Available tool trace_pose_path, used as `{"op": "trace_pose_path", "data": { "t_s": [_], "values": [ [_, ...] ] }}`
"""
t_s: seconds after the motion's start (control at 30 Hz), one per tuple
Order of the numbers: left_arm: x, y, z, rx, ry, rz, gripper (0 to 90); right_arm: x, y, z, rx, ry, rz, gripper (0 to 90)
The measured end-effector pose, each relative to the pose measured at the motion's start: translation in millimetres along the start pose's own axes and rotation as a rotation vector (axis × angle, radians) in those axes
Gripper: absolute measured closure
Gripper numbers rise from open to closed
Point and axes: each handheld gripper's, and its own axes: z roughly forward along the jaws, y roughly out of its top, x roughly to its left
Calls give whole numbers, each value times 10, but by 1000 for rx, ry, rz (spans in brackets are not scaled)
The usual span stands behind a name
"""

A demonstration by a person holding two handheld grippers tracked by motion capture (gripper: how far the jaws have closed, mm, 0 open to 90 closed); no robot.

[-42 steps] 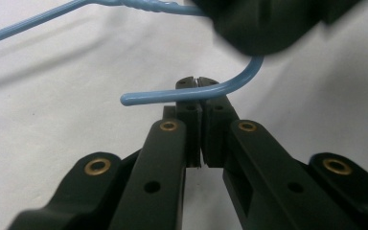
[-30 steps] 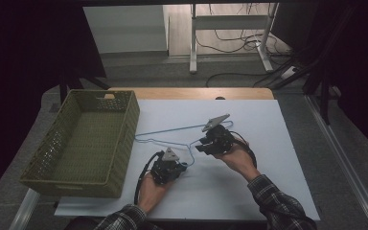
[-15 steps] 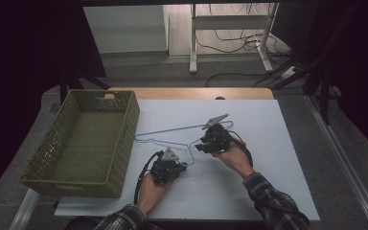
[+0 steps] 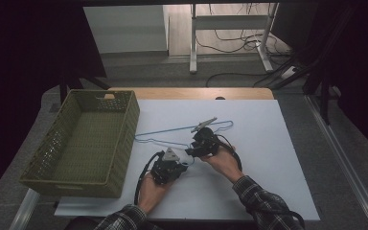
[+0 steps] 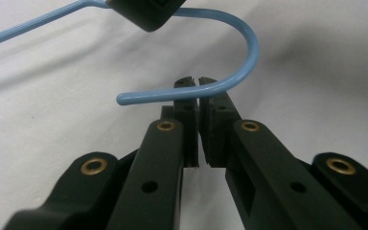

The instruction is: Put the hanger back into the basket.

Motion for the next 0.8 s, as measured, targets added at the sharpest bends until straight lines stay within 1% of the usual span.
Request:
{"op": "trace_pose_path", "data": {
  "t_s": [0.07, 0.23, 0.33, 0.37, 0.4, 0.47, 0.53, 0.67, 0.7, 0.77, 0.8],
  "values": [
    [-1, 0, 2, 1, -2, 1, 861, 7, -4, 8, 3, -1, 4, 565],
    [-11, 1, 10, 0, -1, 3, 857, 50, -15, 35, 27, -23, 12, 592],
    [-12, -1, 14, 2, -2, 2, 856, 60, -16, 38, 29, -32, 20, 599],
    [-13, -1, 17, 3, -4, 2, 854, 63, -14, 33, 28, -35, 29, 628],
    [-17, -1, 19, 0, -5, 1, 854, 63, -14, 33, 28, -35, 29, 628],
    [-22, 5, 19, 5, -7, 9, 852, 70, -14, 26, 27, -41, 44, 675],
    [-32, 5, 30, 4, -7, 9, 850, 74, -14, 26, 29, -46, 46, 684],
    [-43, -2, 51, 7, -13, 7, 850, 87, -19, 38, 36, -70, 52, 708],
    [-45, 1, 53, 7, -14, 8, 850, 92, -21, 39, 37, -85, 68, 729],
    [-52, 6, 56, 6, -16, 10, 850, 90, -21, 35, 36, -88, 72, 746],
    [-56, 9, 60, 4, -17, 14, 850, 89, -18, 21, 34, -104, 79, 767]
  ]
}}
